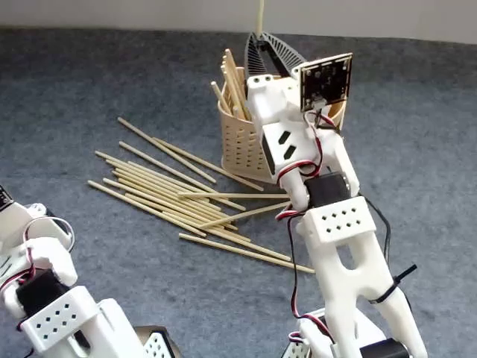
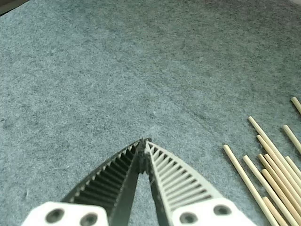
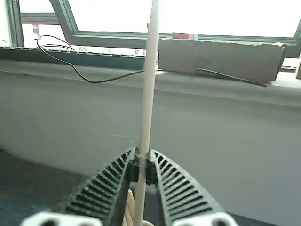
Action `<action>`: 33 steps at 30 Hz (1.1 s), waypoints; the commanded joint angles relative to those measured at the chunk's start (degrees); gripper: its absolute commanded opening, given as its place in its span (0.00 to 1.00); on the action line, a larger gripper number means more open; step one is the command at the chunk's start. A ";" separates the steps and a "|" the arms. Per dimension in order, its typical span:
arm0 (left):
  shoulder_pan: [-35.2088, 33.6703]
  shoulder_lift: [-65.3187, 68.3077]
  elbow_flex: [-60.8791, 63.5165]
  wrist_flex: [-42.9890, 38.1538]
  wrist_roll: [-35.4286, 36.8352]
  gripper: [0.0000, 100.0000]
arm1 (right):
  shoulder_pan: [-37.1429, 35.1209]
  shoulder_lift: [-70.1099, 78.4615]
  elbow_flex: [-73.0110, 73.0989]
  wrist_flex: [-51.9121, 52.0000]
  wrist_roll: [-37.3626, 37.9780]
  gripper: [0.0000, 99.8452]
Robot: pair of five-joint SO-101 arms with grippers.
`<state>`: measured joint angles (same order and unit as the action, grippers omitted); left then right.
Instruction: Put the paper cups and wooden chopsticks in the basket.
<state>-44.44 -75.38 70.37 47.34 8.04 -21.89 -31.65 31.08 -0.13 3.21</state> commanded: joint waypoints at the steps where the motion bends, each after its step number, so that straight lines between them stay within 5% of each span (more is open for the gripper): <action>1: 1.19 -0.66 -0.40 -0.88 0.53 0.01 | 1.36 -0.40 1.36 -1.54 0.18 0.01; 10: 1.19 -0.66 -0.40 -0.88 0.53 0.01 | 1.36 -0.57 3.03 -1.19 0.09 0.13; 20: 1.19 -0.66 -0.40 -0.88 0.53 0.01 | 1.27 -1.89 2.59 -0.22 0.09 0.13; 28: 1.19 -0.66 -0.40 -0.97 0.53 0.01 | -2.24 -10.59 2.42 16.31 0.79 0.09; 33: 1.19 -0.66 -0.40 -0.97 0.53 0.01 | -9.80 -11.65 2.51 26.95 8.88 0.05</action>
<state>-44.44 -75.38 70.37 47.34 8.04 -25.93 -40.88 34.59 19.74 6.99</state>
